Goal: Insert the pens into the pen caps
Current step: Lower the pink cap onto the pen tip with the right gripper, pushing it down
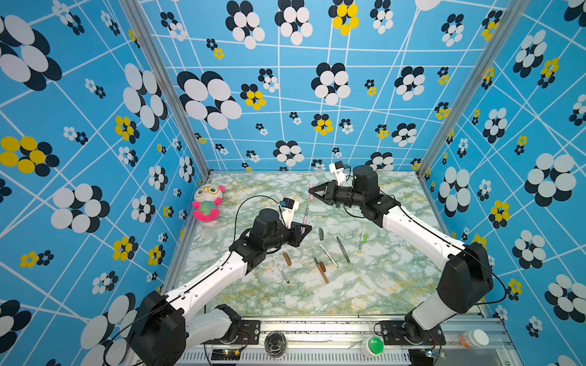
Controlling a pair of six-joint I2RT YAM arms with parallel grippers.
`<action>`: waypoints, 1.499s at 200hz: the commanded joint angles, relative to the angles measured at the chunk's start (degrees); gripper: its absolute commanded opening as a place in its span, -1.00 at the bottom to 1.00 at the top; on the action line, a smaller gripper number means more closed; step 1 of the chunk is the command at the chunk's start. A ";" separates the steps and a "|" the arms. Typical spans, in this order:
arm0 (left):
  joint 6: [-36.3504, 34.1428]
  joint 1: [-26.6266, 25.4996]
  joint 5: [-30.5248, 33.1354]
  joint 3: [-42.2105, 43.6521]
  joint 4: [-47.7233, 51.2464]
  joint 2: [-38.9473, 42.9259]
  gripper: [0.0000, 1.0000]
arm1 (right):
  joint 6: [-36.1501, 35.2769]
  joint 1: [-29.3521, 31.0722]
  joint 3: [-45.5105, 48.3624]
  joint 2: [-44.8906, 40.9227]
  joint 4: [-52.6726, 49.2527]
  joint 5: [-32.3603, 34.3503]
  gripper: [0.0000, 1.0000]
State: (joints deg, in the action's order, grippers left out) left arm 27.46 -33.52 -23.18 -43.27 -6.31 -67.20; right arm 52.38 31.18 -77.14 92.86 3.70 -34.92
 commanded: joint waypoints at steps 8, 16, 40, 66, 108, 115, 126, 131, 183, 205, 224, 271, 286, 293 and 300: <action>0.42 -0.48 -0.46 -2.35 -1.31 -0.10 -1.00 | -0.17 0.83 -1.68 1.34 0.70 -0.51 -0.89; 0.38 -0.47 -0.46 -2.35 -1.24 -0.11 -1.00 | -0.22 0.98 -1.89 1.52 0.60 -0.46 -0.89; 0.46 -0.54 -0.46 -2.65 -1.34 -0.21 -1.00 | -0.35 1.41 -2.13 2.22 0.45 -0.59 -0.90; 0.61 -0.52 -0.31 -2.69 -1.56 -0.27 -1.00 | -0.70 1.77 -1.87 2.37 0.25 -0.15 -0.90; 0.74 -0.50 -0.06 -2.78 -1.52 -0.70 -1.00 | -0.80 1.95 -1.52 1.90 0.50 -0.07 -0.91; 0.73 -0.54 -0.02 -2.71 -1.46 -0.74 -1.00 | -0.79 1.91 -1.44 1.72 0.51 -0.02 -0.91; 0.68 -0.49 0.06 -2.53 -1.58 -0.74 -1.00 | -0.79 1.96 -1.56 1.43 0.60 0.17 -0.91; 0.60 -0.47 0.08 -2.50 -1.50 -0.78 -1.00 | -0.83 1.95 -1.52 1.30 0.60 0.24 -0.91; 0.18 -0.48 0.42 -1.48 -1.08 -0.63 -1.00 | -1.58 1.55 -2.96 0.37 0.52 1.71 -0.92; 0.04 -0.45 0.74 -1.38 -0.94 -0.49 -1.00 | -1.76 1.60 -3.37 0.45 0.43 1.63 -0.91; -0.01 -0.50 0.95 -1.25 -1.16 -0.43 -1.00 | -2.10 1.59 -3.38 0.49 -0.26 1.56 -0.92; 0.40 -0.50 1.12 -1.12 -1.73 -0.18 -1.00 | -2.55 1.60 -1.47 0.04 -0.63 1.86 -0.93; 0.33 -0.50 1.27 -1.12 -1.78 -0.19 -1.00 | -2.87 1.65 -1.12 -0.17 -0.86 1.90 -0.94; 0.42 -0.48 1.30 -1.05 -1.84 -0.18 -1.00 | -3.06 1.65 -0.96 -0.22 -1.13 1.98 -0.93; 0.51 -0.50 1.32 -1.03 -1.95 -0.14 -1.00 | -3.29 1.77 -0.78 -0.22 -1.29 2.11 -0.94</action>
State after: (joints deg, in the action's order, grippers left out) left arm 27.86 -33.58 -22.48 -44.12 -6.52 -67.61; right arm 51.20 32.62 -79.09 94.61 3.49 -33.54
